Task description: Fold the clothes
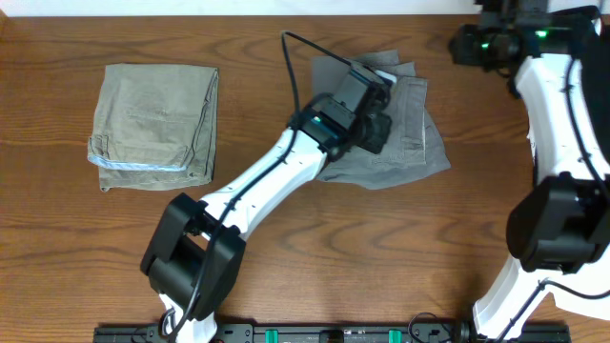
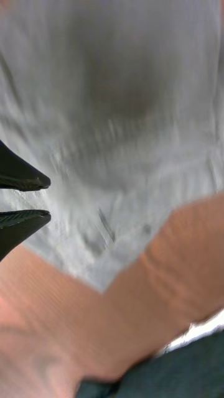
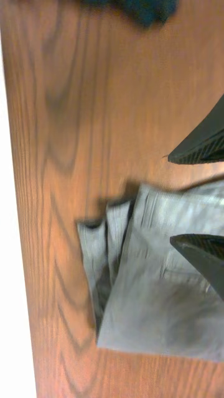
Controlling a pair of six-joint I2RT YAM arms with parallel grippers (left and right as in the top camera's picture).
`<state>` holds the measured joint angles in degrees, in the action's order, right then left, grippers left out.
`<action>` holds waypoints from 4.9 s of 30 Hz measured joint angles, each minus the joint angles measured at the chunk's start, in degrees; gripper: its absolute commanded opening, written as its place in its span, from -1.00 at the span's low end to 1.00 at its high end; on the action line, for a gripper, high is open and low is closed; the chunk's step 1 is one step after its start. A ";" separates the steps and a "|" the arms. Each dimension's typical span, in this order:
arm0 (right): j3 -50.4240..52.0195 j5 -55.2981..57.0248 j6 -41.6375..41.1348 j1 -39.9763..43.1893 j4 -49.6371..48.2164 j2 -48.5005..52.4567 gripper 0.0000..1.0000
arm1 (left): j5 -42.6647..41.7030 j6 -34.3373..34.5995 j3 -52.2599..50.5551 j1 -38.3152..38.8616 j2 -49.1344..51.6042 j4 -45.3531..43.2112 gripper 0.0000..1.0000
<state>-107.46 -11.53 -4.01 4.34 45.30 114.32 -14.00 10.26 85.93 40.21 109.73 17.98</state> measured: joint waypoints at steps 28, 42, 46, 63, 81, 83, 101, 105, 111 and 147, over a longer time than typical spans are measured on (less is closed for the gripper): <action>0.81 3.89 -0.52 7.91 7.89 1.33 0.98 | -5.35 1.77 -0.02 4.48 18.56 -13.75 -0.71; 0.81 3.89 -0.52 7.91 7.98 1.33 0.99 | 0.17 -1.31 0.90 3.17 13.33 15.85 -0.56; 0.81 3.89 -0.52 7.91 8.00 1.33 0.98 | 12.33 -2.60 0.79 -0.61 12.17 24.87 -0.49; 0.81 3.89 -0.52 7.91 8.00 1.33 0.99 | 37.90 -4.17 0.68 -20.37 9.51 15.04 -0.27; 0.81 3.58 -0.59 7.91 8.00 1.33 0.99 | 6.86 7.15 0.90 -23.71 -1.42 27.50 -0.38; 0.81 2.75 -0.79 7.91 8.20 1.33 0.98 | 3.87 7.56 -0.11 -23.78 -0.68 28.70 -0.42; 0.83 -6.01 0.87 4.70 12.72 2.56 0.99 | -17.14 9.94 -14.25 -23.69 -0.28 14.03 -0.47; 1.07 -6.95 2.27 2.12 12.81 3.41 0.99 | -19.76 10.80 -16.41 -23.69 -0.28 11.80 -0.49; 1.14 -7.34 3.13 -0.52 12.76 3.48 0.98 | -21.70 10.97 -18.10 -23.69 -0.28 8.98 -0.49; 1.46 -16.33 5.99 -10.34 14.12 12.37 0.61 | -29.75 13.51 -26.14 -23.61 -0.24 -9.44 -0.73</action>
<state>-106.00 -27.86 1.98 -6.00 59.42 126.69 -43.75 23.77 59.79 16.60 109.49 8.54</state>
